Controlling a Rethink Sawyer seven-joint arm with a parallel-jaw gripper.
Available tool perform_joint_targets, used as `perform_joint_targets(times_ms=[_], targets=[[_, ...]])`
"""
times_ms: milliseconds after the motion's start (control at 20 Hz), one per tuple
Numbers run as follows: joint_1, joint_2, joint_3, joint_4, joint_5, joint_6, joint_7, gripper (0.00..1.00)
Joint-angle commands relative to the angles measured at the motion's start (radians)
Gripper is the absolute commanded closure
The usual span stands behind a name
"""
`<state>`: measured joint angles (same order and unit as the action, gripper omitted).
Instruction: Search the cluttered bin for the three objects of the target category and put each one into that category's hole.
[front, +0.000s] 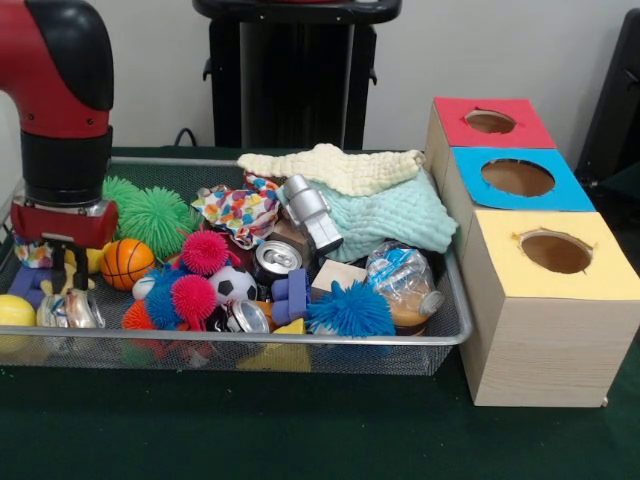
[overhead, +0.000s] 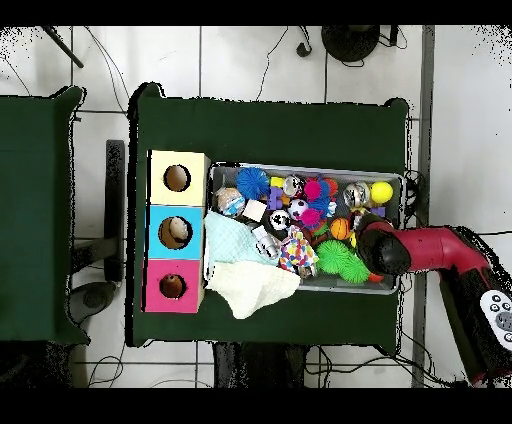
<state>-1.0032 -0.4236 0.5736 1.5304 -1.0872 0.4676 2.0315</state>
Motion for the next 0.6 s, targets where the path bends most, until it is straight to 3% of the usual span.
perform_joint_targets(times_ms=[50,400,600], targets=[[0.007,0.131,-0.09,-0.058,-0.12,0.043,-0.273,1.0],[0.01,0.101,-0.093,-0.023,-0.085,0.054,-0.245,1.0],[0.016,0.044,-0.098,0.037,-0.053,0.067,-0.216,1.0]])
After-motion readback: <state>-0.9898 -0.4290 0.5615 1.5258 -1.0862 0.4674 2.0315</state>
